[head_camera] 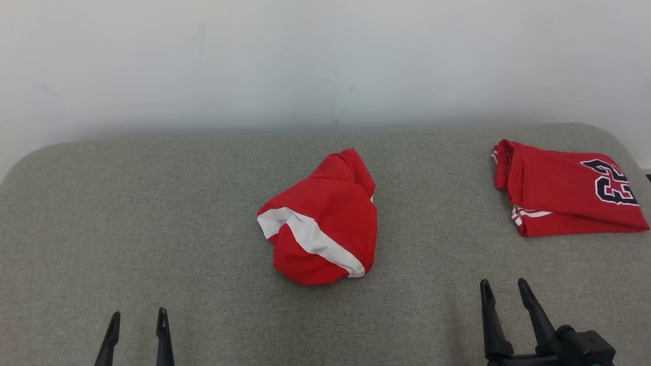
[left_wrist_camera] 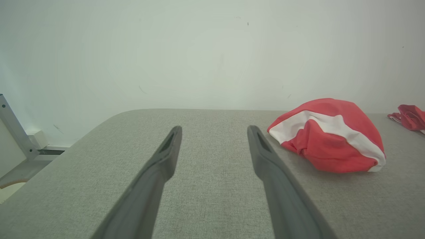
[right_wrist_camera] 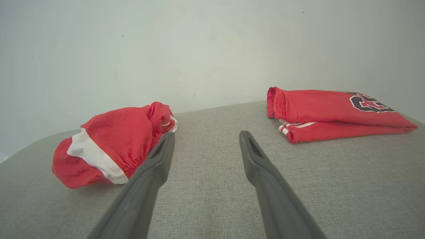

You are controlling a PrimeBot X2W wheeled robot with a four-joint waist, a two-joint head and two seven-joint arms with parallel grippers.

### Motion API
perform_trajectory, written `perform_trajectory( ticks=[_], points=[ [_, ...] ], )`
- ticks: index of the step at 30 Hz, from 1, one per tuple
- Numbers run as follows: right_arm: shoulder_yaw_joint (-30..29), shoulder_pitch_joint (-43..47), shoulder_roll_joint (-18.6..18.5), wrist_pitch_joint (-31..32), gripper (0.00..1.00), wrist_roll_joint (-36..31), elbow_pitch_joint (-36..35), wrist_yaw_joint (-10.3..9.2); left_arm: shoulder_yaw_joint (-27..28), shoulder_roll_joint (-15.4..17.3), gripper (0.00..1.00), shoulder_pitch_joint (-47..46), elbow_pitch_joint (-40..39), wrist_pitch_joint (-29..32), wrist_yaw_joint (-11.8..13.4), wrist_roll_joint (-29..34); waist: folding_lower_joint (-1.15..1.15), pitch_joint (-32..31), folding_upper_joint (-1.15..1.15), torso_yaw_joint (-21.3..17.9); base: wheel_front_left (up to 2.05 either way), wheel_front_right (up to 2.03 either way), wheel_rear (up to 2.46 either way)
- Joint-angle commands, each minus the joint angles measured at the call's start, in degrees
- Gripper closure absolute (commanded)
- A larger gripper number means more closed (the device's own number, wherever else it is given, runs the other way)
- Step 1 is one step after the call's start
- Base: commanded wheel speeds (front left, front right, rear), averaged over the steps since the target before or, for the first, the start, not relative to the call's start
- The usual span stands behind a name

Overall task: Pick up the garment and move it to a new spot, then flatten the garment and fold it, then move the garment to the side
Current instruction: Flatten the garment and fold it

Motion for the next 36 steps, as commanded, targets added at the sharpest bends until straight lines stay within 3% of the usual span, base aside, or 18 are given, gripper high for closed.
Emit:
perform_trajectory(
  ticks=[1,25,32,36],
  points=[
    [0.08,0.43,-0.03,-0.01,0.0,0.07,0.0,-0.1,-0.01,-0.1,0.0,0.29,-0.31,-0.16,0.14,0.02,0.0,-0.02,0.0,-0.02,0.0,0.0,0.0],
    [0.57,0.61,-0.02,-0.01,0.0,0.13,0.48,-0.1,-0.81,-0.09,0.0,0.83,-0.51,-0.16,1.05,-0.58,0.0,0.0,0.0,0.76,0.0,0.0,0.0],
    [6.62,-4.43,-0.05,-0.01,0.0,-1.13,4.75,-0.1,-1.93,-0.09,0.0,-1.3,-0.15,-0.15,0.59,-1.06,0.0,1.82,0.0,3.83,0.0,0.0,0.0],
    [8.61,-10.92,-0.03,-0.01,0.0,-1.23,12.1,-0.1,-3.25,-0.09,0.0,-3.07,0.72,-0.16,0.18,-1.44,0.0,3.78,0.0,6.73,0.0,0.0,0.0]
  ],
)
